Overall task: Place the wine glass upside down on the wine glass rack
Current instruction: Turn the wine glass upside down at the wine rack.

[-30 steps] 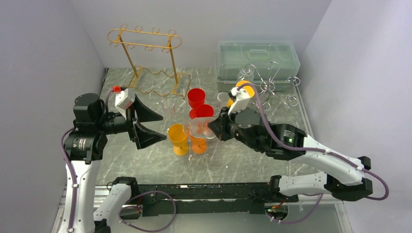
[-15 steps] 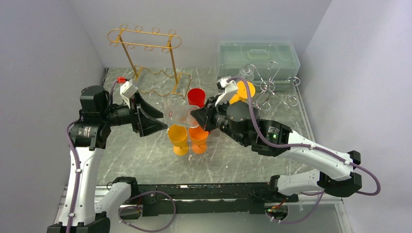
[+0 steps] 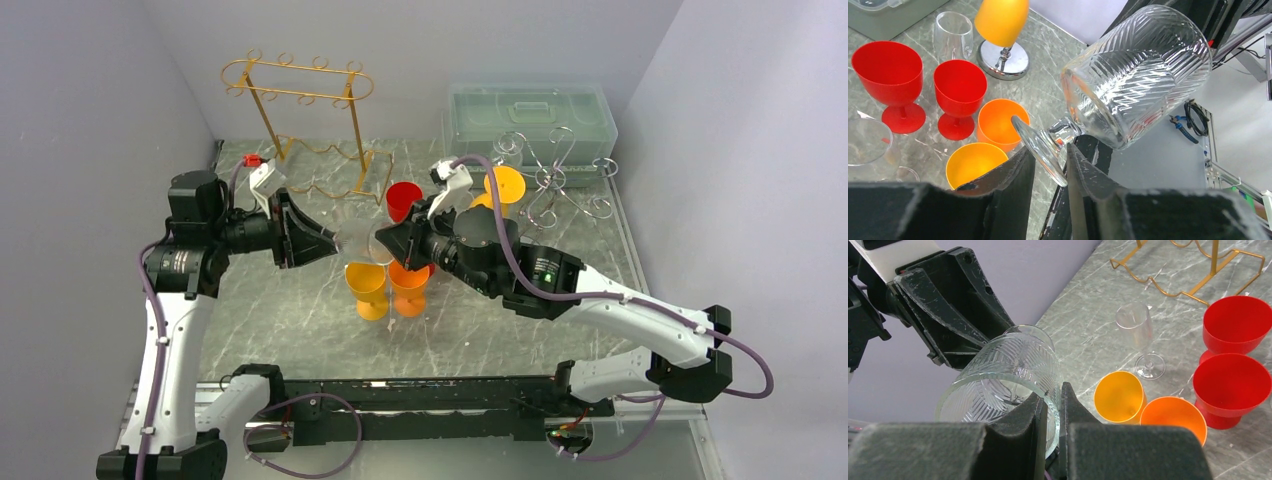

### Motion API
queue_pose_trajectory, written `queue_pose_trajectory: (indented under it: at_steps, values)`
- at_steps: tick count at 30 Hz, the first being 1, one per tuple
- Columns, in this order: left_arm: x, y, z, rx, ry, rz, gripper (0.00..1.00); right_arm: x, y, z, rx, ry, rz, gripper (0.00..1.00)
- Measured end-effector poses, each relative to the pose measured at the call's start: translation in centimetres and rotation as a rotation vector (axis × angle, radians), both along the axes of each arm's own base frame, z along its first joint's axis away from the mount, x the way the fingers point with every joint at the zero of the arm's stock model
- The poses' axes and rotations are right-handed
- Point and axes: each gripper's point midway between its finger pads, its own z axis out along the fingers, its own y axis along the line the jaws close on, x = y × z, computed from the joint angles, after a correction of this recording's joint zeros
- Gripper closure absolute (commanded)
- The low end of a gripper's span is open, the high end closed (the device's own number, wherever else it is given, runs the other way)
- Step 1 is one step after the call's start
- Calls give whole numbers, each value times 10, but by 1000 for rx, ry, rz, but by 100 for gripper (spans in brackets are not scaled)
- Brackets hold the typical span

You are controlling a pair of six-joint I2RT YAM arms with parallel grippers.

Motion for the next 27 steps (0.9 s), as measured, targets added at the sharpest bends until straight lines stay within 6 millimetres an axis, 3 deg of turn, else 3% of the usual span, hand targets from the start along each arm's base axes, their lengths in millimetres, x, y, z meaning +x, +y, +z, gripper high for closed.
queue_pose_trajectory:
  at_steps: [4,5,7,11,14,20,27]
  values:
    - [2,2,-1,18,-9,10,100,1,3,0,-1,-8,5,100]
    - [3,3,-2,23,9,25,100,1,4,-2,-14,-17,11,92]
    - [5,6,-4,33,47,56,100,0,8,-7,-45,-35,26,61]
    - [16,12,-5,102,-65,68,100,-10,16,-10,-40,-16,85,35]
    - [17,14,8,153,-236,49,100,-19,17,-13,-42,-6,124,25]
    - [6,19,35,264,-664,-5,100,-36,-6,-27,-65,18,172,1]
    - [-5,20,54,352,-1017,-62,100,-52,-27,-15,-48,-8,235,0]
